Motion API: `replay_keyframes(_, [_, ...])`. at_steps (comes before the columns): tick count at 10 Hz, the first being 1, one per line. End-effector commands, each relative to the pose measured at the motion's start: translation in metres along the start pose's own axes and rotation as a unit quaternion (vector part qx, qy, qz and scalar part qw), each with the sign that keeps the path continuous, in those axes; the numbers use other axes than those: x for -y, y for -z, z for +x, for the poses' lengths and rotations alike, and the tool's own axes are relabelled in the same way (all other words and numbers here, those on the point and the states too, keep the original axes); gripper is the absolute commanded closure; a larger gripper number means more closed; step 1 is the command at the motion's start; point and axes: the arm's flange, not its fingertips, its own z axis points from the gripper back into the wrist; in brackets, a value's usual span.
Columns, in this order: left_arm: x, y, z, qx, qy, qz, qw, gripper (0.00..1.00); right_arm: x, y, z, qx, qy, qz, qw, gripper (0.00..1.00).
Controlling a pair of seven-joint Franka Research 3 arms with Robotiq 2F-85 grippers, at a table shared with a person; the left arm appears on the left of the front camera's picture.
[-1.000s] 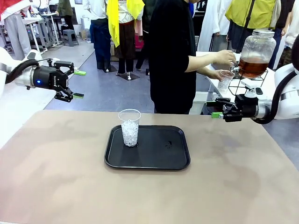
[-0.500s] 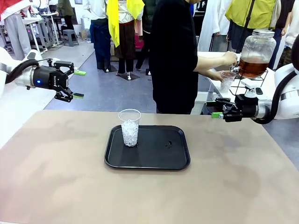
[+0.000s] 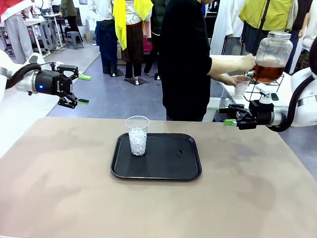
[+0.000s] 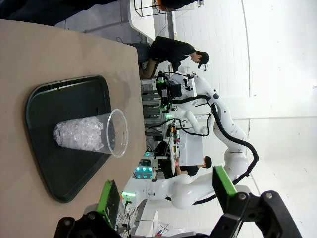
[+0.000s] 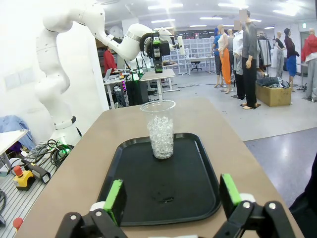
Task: Pour the drink into the iced cup.
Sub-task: Pick up the iced cup indicated by the human and present it to them.
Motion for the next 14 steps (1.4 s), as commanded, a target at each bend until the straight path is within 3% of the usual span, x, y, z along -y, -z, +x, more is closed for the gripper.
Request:
replay_keyframes(1, [0.0017,-0.0003,-0.0003,0.002,0.004,-0.003,1.0,0.0,-0.0026,0.0011,0.0021,0.009,0.0,-0.001,1.0,0.0])
replay_keyframes(14, [0.0017,-0.0003,-0.0003,0.002,0.004,-0.003,1.0,0.0,-0.0026,0.0011,0.0021,0.009,0.0,-0.001,1.0,0.0])
